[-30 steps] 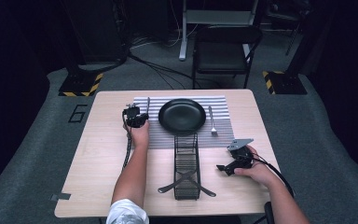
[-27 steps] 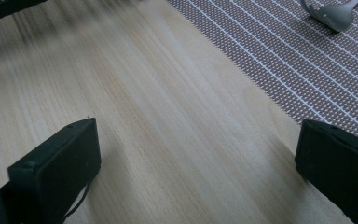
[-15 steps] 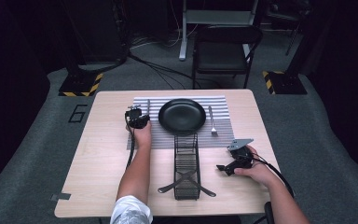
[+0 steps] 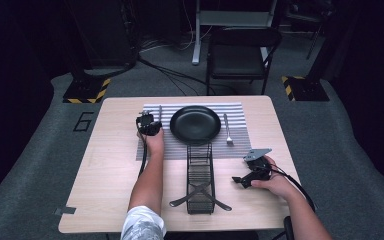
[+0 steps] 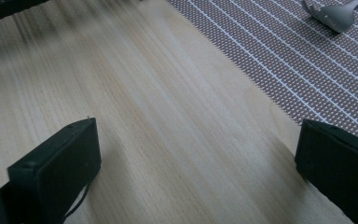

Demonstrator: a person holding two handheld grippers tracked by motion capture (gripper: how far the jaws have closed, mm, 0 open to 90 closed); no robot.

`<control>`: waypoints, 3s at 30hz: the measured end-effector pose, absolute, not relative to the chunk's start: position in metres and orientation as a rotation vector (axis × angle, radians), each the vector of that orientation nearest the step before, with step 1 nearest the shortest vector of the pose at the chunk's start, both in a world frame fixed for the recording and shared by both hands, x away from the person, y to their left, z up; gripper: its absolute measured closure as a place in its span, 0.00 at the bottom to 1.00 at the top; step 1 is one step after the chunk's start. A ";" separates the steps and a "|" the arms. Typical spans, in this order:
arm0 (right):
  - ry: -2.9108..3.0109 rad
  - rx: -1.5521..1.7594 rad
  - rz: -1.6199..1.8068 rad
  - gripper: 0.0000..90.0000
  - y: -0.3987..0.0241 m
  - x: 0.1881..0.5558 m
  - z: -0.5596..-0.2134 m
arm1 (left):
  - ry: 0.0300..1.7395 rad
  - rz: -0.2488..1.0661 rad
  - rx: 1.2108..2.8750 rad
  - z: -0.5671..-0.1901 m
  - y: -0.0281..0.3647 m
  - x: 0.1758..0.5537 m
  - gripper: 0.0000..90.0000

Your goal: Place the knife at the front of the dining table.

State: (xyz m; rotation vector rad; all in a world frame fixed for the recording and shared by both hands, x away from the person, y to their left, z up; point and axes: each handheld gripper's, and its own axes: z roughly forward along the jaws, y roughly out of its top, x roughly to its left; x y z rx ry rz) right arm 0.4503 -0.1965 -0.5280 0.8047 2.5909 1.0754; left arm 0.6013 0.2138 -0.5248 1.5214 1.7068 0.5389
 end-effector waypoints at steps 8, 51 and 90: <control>2.593 0.792 1.076 0.00 -0.196 0.451 -0.528 | 1.711 0.545 1.530 -0.524 0.213 0.600 0.91; 2.593 0.792 1.075 0.00 -0.196 0.451 -0.528 | 1.430 0.568 1.664 -0.426 0.262 0.519 0.64; 2.592 0.793 1.075 0.00 -0.196 0.451 -0.528 | 1.254 0.482 1.852 -0.455 0.287 0.425 0.53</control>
